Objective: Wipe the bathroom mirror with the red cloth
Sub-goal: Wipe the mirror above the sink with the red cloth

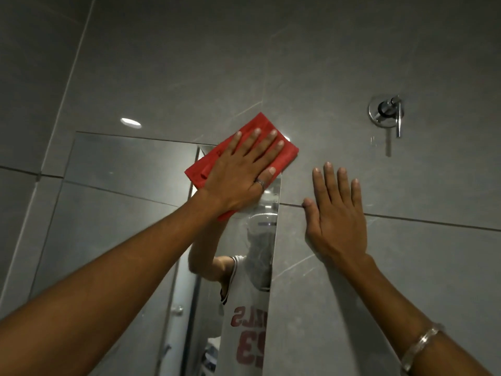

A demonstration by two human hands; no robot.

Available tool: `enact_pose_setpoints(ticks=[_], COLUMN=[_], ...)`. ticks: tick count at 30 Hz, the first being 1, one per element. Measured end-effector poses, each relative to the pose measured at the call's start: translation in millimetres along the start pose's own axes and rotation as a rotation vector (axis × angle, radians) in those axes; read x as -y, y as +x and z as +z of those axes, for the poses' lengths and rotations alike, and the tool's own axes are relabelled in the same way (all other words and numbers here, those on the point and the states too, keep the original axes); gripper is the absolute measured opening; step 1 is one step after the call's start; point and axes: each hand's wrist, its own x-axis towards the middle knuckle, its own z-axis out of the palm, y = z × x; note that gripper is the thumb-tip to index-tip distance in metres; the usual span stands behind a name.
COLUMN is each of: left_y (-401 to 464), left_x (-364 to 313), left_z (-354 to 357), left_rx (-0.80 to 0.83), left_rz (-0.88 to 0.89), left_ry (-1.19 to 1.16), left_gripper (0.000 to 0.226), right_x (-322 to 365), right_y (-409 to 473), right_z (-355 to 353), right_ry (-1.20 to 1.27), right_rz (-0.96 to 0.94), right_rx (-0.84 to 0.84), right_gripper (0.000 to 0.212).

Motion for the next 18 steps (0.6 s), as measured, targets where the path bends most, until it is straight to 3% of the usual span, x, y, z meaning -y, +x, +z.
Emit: enact_pose_setpoints(ticks=[7,18], left_y=[-33.4,-172.8], left_x=[-8.9,-64.8], left_z=[5.6,32.4], left_rx=[0.009,0.120], left_rz=[0.294,0.523], left_ry=[0.027,-0.111], left_gripper=[0.063,0.060], right_x=[-1.1,13.4], right_y=[-0.3,-32.7], right_z=[-0.5,-4.0], right_ry=[-0.023,0.000], right_rz=[-0.015,-0.036], right_rx=[0.001,0.032], right_gripper=[0.069,0.070])
